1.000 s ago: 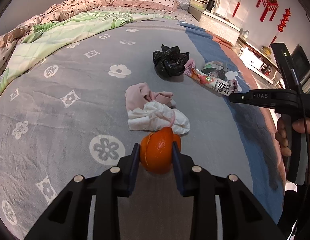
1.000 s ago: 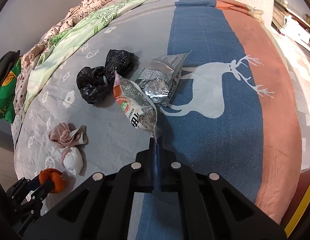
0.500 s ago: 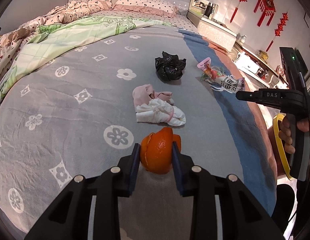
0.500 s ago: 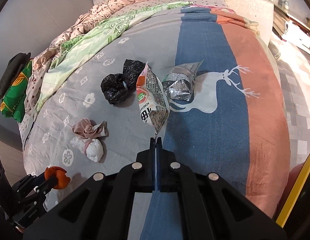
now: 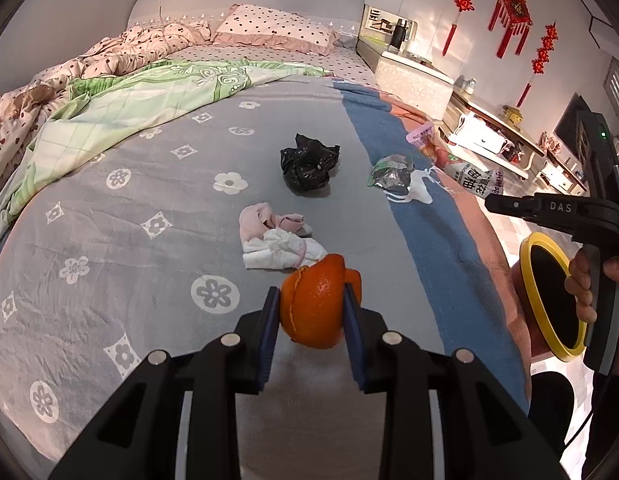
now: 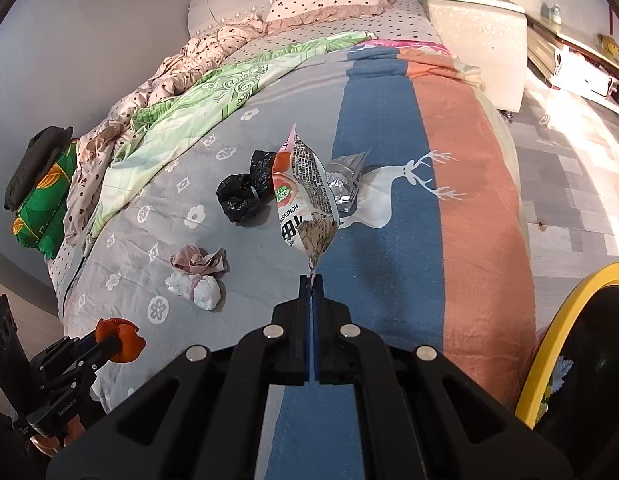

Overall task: Collect trash
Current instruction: 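Carry the snack bag and orange peel in both tools over the bin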

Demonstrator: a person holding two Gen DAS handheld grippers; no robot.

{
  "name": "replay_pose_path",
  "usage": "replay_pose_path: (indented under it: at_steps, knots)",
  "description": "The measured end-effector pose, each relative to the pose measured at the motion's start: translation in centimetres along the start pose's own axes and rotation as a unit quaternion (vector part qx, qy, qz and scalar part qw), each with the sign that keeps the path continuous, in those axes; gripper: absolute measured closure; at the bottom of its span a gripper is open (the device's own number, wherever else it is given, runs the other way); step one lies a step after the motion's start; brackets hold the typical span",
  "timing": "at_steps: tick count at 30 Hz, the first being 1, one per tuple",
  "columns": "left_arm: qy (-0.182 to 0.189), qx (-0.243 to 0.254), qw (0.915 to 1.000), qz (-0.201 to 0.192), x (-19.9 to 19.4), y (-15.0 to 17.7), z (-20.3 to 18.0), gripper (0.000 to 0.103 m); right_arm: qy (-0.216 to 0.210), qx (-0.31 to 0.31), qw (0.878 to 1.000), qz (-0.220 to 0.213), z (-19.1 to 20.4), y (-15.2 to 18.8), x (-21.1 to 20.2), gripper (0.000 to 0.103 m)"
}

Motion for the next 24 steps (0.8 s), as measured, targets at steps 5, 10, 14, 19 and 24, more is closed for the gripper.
replay_pose_path:
  at_steps: [5,10,14,19,24]
  knots:
    - [0.012,0.012,0.9998,-0.01,-1.0,-0.8,-2.2,0.074,0.003,0.005,1.0,-0.019,-1.0,0.3,-2.9,0.103]
    - [0.027,0.027,0.999,-0.024,-2.2,-1.9,-5.0,0.074,0.008,0.009,0.999,-0.038,-2.0,0.7,-5.9,0.103]
    - [0.041,0.044,0.9976,-0.035,-3.1,-2.9,-7.8,0.074,0.015,0.015,0.998,-0.055,-3.3,1.0,-8.6,0.103]
    - [0.059,0.066,0.9953,-0.038,-3.6,-4.0,-11.5,0.074,0.027,0.026,0.997,-0.074,-5.2,1.5,-11.7,0.103]
    - [0.075,0.089,0.9922,-0.044,-4.1,-5.0,-15.3,0.074,0.038,0.039,0.994,-0.093,-7.2,2.2,-14.6,0.103]
Point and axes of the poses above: each gripper's, at about its wrist camera, not at the fingertips, and x roughly the way its jaws point, z to its left, y to its underside, the point moved 2 cm from there along x, roughly the way its jaws point, and after that the axes turned 14 degrees about -y, right-handed, at the moved point
